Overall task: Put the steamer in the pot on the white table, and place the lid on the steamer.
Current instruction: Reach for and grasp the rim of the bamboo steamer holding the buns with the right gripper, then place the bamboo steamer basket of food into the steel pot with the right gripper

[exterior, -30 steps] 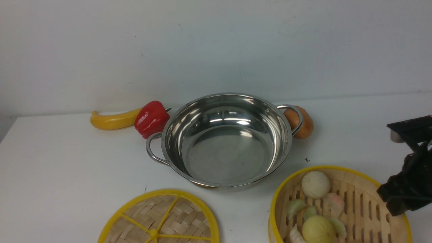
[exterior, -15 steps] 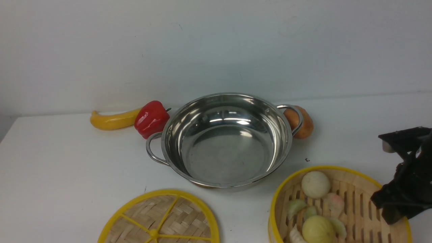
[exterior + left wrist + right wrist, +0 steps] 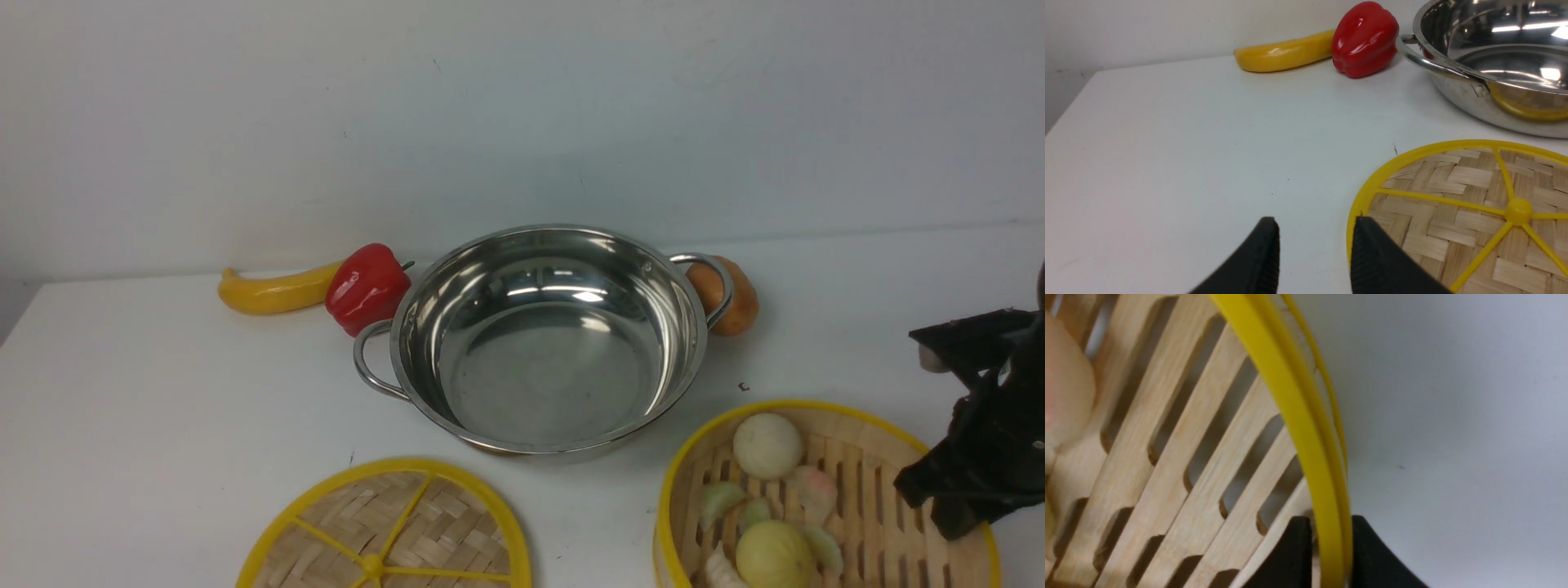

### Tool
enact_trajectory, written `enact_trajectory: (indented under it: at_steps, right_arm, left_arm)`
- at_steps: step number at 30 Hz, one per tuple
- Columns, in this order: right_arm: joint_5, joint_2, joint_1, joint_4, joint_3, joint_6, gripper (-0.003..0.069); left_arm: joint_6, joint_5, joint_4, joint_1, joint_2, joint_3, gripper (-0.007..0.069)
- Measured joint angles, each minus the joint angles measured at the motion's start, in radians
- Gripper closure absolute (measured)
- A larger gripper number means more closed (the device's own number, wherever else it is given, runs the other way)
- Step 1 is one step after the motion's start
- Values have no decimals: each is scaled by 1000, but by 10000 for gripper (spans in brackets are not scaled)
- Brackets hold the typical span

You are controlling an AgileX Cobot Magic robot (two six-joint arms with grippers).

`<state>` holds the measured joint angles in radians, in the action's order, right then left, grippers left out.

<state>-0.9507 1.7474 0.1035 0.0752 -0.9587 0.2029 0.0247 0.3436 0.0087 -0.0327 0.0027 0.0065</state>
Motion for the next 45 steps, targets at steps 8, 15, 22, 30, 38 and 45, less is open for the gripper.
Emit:
enact_trajectory:
  at_steps: [8,15,22,30,38,45]
  right_arm:
    - [-9,-1,0,-40,-2,7,606]
    - [-82,-15,0,-57,-30,1,606]
    - [-201,-15,0,-58,-134,1,606]
    - [-266,-15,0,-27,-306,1,606]
    - [-271,-20,0,11,-423,1,606]
    - [-279,-21,0,46,-435,5,606]
  left_arm:
    - [0,0,0,0,0,0,384]
    - [0,0,0,0,0,0,384]
    - [0,0,0,0,0,0,384]
    - [0,0,0,0,0,0,384]
    - [0,0,0,0,0,0,384]
    - [0,0,0,0,0,0,384]
